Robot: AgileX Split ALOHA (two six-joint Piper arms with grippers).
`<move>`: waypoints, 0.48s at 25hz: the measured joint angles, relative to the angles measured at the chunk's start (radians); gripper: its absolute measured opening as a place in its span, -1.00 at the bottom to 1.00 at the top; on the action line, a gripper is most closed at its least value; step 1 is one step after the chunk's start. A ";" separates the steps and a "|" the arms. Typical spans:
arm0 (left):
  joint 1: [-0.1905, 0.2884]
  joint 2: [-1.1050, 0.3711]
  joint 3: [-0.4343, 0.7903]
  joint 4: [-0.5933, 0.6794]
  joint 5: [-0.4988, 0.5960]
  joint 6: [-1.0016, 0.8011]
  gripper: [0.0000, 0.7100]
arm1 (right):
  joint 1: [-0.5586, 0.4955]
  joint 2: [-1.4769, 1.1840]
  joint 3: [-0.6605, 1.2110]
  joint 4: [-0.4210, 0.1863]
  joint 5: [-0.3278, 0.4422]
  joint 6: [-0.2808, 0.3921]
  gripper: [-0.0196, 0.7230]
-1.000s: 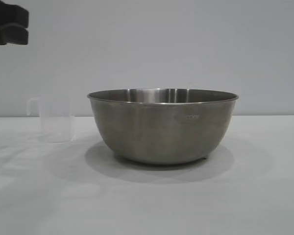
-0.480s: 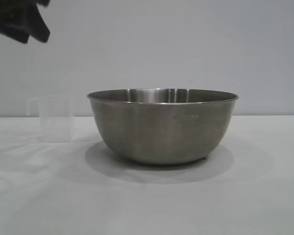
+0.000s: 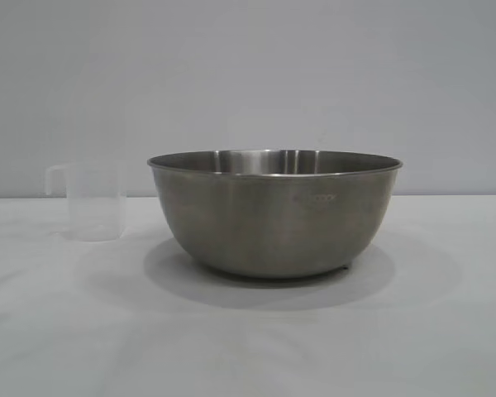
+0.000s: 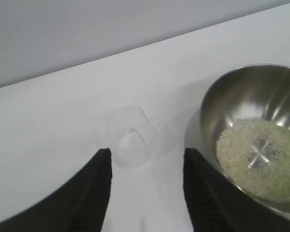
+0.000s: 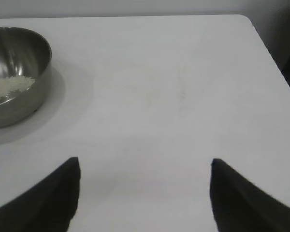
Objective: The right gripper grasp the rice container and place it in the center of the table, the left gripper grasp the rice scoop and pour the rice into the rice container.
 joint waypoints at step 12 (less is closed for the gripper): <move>0.000 -0.357 -0.003 0.001 0.448 0.002 0.10 | 0.000 0.000 0.000 0.000 0.000 0.000 0.34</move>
